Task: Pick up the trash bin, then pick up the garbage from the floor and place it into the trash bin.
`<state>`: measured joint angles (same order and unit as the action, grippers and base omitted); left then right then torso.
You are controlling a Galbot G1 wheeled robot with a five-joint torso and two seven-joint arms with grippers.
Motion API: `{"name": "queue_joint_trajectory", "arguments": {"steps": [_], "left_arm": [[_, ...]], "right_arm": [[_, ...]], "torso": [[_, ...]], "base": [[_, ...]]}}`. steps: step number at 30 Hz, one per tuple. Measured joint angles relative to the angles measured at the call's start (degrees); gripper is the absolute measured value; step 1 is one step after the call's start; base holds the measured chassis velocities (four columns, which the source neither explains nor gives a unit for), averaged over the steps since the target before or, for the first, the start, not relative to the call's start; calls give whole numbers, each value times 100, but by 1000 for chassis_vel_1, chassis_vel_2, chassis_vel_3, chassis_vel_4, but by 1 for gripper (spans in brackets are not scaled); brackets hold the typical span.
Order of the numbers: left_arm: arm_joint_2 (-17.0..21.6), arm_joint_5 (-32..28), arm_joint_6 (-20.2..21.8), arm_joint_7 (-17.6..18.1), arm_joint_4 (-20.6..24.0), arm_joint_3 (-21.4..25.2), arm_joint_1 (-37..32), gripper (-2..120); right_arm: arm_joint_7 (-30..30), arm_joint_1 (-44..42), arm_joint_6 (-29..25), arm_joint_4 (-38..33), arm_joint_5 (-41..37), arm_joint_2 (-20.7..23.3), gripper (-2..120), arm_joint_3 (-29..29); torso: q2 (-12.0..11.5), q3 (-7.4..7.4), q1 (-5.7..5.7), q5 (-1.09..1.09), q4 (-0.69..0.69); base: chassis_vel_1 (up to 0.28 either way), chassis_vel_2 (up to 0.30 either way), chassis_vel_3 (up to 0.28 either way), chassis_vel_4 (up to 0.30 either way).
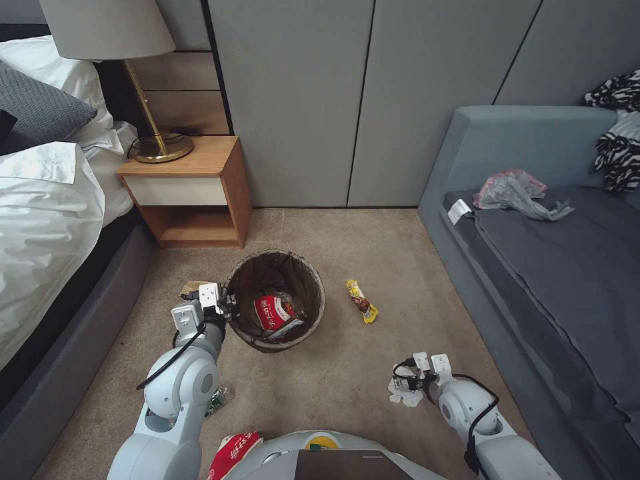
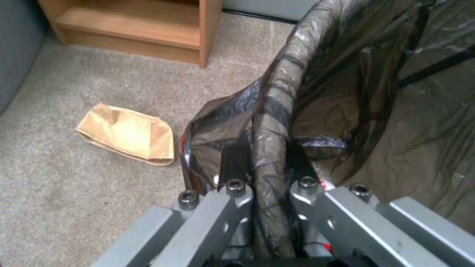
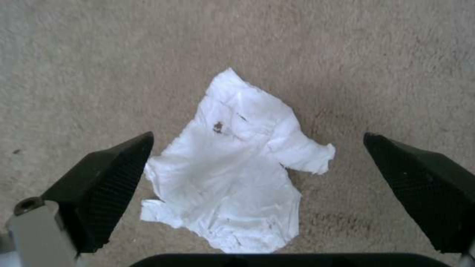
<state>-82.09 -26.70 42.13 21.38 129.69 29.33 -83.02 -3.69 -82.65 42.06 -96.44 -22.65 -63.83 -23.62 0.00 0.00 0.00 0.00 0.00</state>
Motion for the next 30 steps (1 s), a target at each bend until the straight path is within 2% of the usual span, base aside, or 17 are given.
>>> {"name": "queue_joint_trajectory", "arguments": {"steps": [8,15,16,19,20,23,24,30], "left_arm": [[-15,14,0,-3,23,-3,-16,2],[-17,19,0,-7,47,0,-31,2],[-17,19,0,-7,47,0,-31,2],[-18,21,0,-9,58,2,-43,2],[-18,21,0,-9,58,2,-43,2],[-16,23,0,-12,59,6,-51,2],[-16,23,0,-12,59,6,-51,2],[-25,27,0,-15,58,5,-46,2]], "right_arm": [[87,103,-31,191,135,-49,97,49],[190,230,-17,386,255,-92,70,135],[190,230,-17,386,255,-92,70,135],[243,306,-8,475,301,-97,55,157],[243,306,-8,475,301,-97,55,157],[268,350,-7,545,308,-100,40,161],[268,350,-7,545,308,-100,40,161],[304,396,-13,660,313,-105,18,161]], "torso": [[0,0,0,0,0],[0,0,0,0,0],[0,0,0,0,0],[0,0,0,0,0],[0,0,0,0,0],[0,0,0,0,0],[0,0,0,0,0],[0,0,0,0,0]], "base": [[0,0,0,0],[0,0,0,0],[0,0,0,0],[0,0,0,0],[0,0,0,0],[0,0,0,0],[0,0,0,0],[0,0,0,0]]}}
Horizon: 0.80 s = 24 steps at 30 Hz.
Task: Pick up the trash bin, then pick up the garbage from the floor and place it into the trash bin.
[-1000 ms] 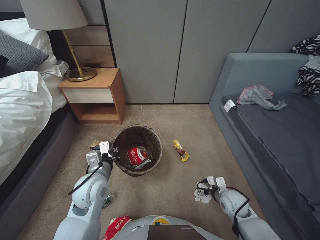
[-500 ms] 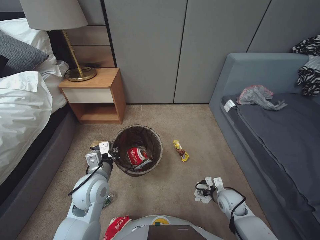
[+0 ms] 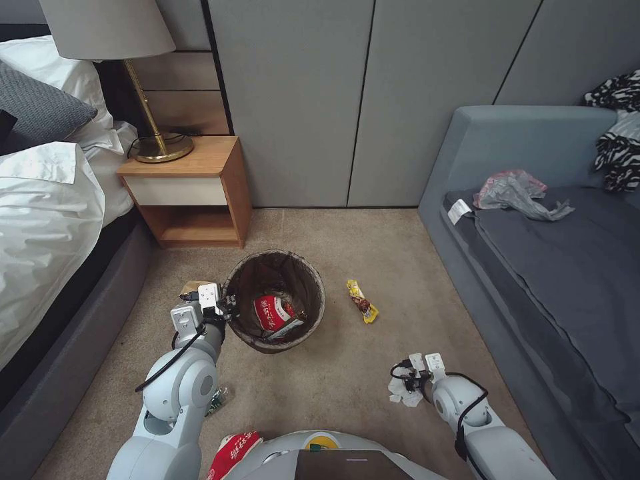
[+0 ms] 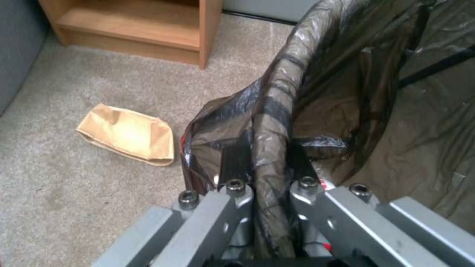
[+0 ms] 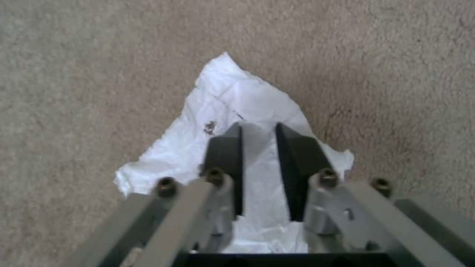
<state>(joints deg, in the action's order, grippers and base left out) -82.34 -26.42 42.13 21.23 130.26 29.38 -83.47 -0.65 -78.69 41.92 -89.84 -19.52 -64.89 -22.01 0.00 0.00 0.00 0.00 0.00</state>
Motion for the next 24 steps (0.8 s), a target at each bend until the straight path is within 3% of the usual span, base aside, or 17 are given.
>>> {"name": "queue_joint_trajectory", "arguments": {"steps": [6,13,15,24], "left_arm": [[-2,2,0,-2,-13,-2,9,2],[-2,4,0,-2,-41,-3,26,2],[-2,4,0,-2,-47,-4,31,2],[0,4,0,-3,-94,-4,53,2]], "right_arm": [[30,51,-8,84,7,-3,0,0],[77,167,-23,229,7,-22,1,18],[84,216,-28,294,7,-36,14,28],[100,367,-161,481,4,-70,46,64]], "torso": [[0,0,0,0,0],[0,0,0,0,0],[0,0,0,0,0],[0,0,0,-6,-2]], "base": [[0,0,0,0],[0,0,0,0],[0,0,0,0],[0,0,0,0]]}}
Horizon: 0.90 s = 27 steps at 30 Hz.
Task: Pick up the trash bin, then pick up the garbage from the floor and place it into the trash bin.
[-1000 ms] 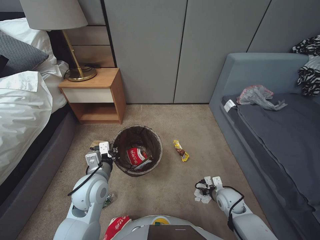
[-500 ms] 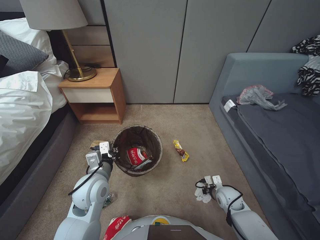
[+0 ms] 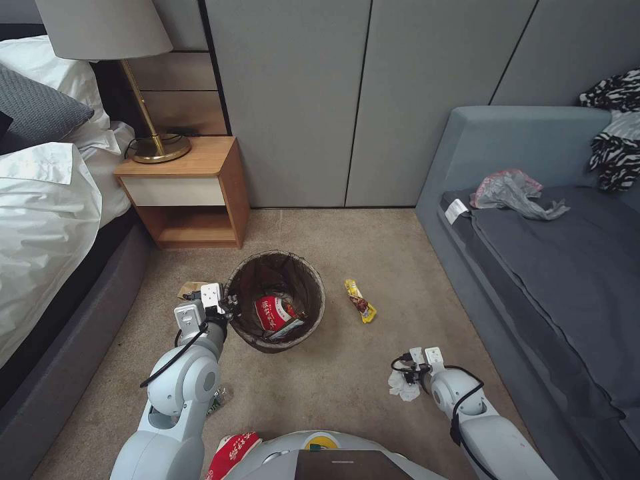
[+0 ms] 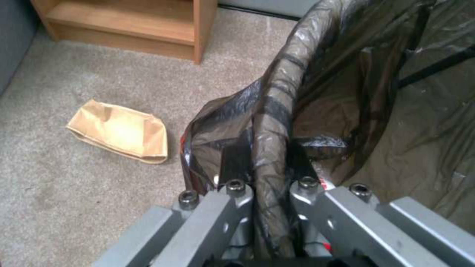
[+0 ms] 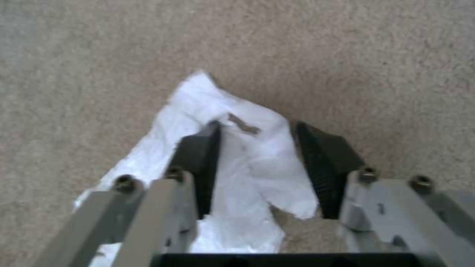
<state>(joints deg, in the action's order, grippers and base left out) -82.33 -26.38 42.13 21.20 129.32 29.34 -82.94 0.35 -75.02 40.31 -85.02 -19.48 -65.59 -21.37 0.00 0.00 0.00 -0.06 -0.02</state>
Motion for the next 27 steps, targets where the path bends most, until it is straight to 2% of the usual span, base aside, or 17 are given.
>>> {"name": "queue_joint_trajectory", "arguments": {"steps": [2,3,7,8,9,12,14,15,19,27], "left_arm": [[-4,0,0,-2,-38,-4,23,2],[-4,0,0,-2,-38,-4,23,2],[-12,0,0,-4,-102,-27,63,2],[-12,0,0,-4,-102,-27,63,2],[-7,0,0,-4,-111,-27,65,2],[-1,0,0,-5,-123,-28,72,2],[2,-1,0,-7,-127,-31,81,2],[2,-1,0,-7,-128,-31,82,2],[5,-1,0,-7,-128,-35,75,2],[4,3,0,-10,-66,-35,23,2]], "right_arm": [[-5,18,-33,28,17,2,54,4],[-5,18,-33,28,17,2,54,4],[-8,46,-43,82,105,-8,73,17],[-8,46,-43,82,105,-8,73,17],[-7,53,-45,101,125,-17,80,21],[-8,70,-51,144,155,-38,86,29],[25,94,-74,181,199,-84,96,59],[44,97,-78,202,223,-95,99,62],[101,97,-84,221,292,-119,99,71],[293,101,-92,237,469,-158,82,85]], "torso": [[0,0,0,-2,-2],[0,0,0,-2,-2],[0,0,0,1,0],[0,0,0,1,0],[0,0,0,1,1],[0,0,0,3,2],[0,0,0,16,7],[0,1,0,14,8],[0,1,0,12,4],[0,0,0,0,-1]], "base": [[0,0,0,0],[0,0,0,0],[0,0,0,0],[0,0,0,0],[0,0,0,0],[0,0,0,0],[0,0,0,0],[0,0,0,0],[0,0,0,0],[0,0,0,0]]}}
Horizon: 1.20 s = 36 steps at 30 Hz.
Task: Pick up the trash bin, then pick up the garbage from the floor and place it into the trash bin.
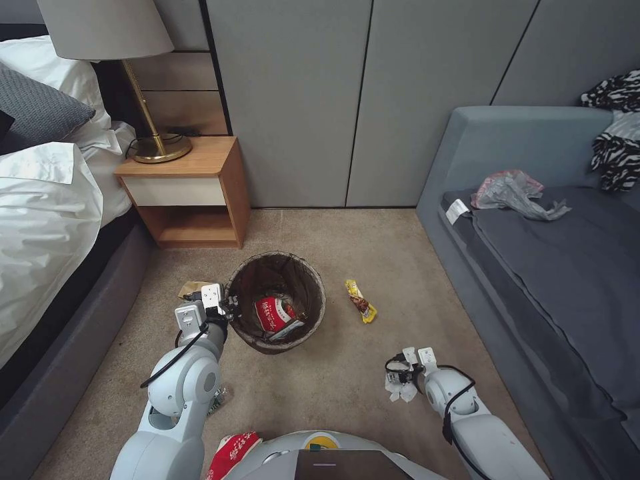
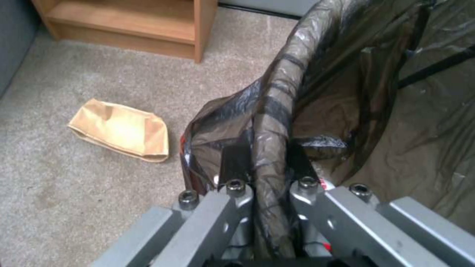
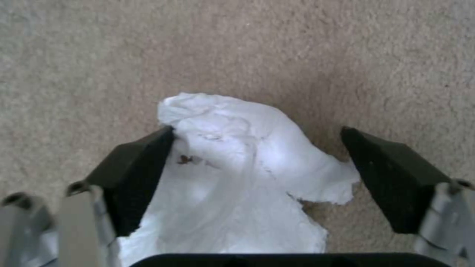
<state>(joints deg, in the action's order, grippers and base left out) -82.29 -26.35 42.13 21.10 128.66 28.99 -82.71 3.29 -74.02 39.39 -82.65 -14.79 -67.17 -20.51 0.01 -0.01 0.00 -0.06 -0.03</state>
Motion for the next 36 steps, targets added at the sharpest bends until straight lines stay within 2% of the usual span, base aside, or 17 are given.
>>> {"name": "queue_joint_trajectory", "arguments": {"steps": [8,29,31,34,36], "left_arm": [[-8,4,0,0,22,3,0,2],[-14,5,0,-4,53,22,-20,2],[-16,5,0,-5,54,20,-19,2],[-19,7,0,-5,55,14,-16,2],[-20,7,0,-5,56,13,-16,2]], "right_arm": [[44,-21,12,-35,15,6,63,0],[74,-33,8,-47,56,-10,61,-37],[74,-36,7,-53,57,-5,59,-42],[74,-45,5,-72,67,1,49,-56],[74,-49,4,-78,69,2,48,-59]], "torso": [[1,0,0,4,3],[0,1,0,7,4],[0,1,0,9,5],[-1,1,0,11,6],[-1,1,0,11,6]], "base": [[0,0,0,0],[0,0,0,0],[0,0,0,0],[0,0,0,0],[0,0,0,0]]}}
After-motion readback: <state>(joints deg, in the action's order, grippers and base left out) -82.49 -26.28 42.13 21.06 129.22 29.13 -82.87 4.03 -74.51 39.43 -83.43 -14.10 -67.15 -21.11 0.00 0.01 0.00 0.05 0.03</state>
